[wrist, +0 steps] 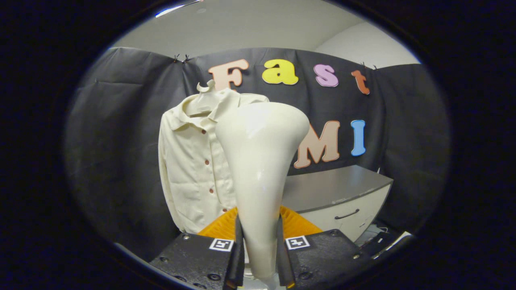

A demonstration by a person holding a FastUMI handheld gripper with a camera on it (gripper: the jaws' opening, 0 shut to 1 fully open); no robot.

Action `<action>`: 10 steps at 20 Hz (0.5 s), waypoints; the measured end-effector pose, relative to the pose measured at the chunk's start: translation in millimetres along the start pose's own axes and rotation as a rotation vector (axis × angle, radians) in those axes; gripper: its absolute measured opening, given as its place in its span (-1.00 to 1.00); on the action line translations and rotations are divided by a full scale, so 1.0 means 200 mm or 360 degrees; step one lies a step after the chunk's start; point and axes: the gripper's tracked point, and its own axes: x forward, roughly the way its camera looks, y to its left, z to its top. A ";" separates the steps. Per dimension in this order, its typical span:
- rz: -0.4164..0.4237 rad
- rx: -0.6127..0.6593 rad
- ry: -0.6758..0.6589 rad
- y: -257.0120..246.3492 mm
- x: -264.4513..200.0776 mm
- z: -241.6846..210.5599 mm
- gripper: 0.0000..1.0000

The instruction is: Iron the clothes twice with a garment steamer, once on the left side and once on the right side.

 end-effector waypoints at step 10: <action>-0.0057 -0.0001 0.0042 -0.20 -0.11 -0.17 -0.34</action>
